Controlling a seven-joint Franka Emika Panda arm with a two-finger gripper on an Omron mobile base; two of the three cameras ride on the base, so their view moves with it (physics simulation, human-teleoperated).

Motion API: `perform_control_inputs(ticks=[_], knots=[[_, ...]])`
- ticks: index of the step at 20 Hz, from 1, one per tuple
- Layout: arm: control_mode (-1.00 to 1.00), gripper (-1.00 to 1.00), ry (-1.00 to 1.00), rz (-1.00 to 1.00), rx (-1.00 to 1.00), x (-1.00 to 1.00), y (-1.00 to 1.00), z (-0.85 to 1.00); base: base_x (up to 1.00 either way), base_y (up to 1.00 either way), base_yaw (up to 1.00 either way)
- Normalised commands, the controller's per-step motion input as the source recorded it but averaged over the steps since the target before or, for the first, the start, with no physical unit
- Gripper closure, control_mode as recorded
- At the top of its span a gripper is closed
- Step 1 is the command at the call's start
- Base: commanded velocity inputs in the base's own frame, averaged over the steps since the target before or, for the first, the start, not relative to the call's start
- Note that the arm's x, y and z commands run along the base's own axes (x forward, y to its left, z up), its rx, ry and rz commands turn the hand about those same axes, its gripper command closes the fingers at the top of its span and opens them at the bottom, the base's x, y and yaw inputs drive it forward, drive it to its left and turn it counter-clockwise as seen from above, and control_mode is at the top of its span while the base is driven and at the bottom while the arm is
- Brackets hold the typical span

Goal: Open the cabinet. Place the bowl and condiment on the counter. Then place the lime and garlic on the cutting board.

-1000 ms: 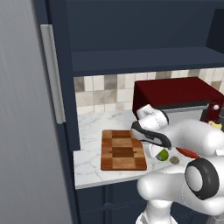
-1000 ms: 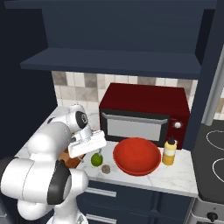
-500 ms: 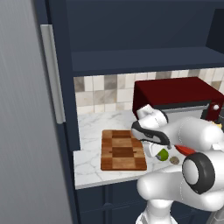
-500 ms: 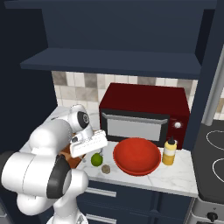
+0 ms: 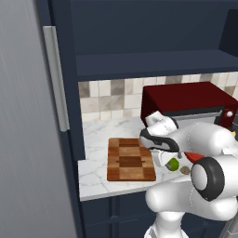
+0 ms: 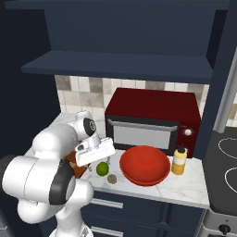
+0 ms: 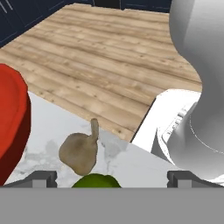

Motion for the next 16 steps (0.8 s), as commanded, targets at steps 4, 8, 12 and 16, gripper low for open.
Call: perform_control_inputs(ticks=[4,8,12,16], knots=[[-1.0,-1.0,0.0,0.0,0.0,0.05,0.0,-0.08,0.0,0.0,0.0],[-1.0,-1.0,0.02,0.0,0.0,0.07,-0.01,-0.12,0.0,0.0,0.0],[-1.0,-1.0,0.02,0.0,0.0,0.1,-0.03,-0.16,0.0,0.0,0.0],[-1.0,-1.0,0.02,0.0,0.0,0.11,-0.05,-0.12,0.0,0.0,0.0]])
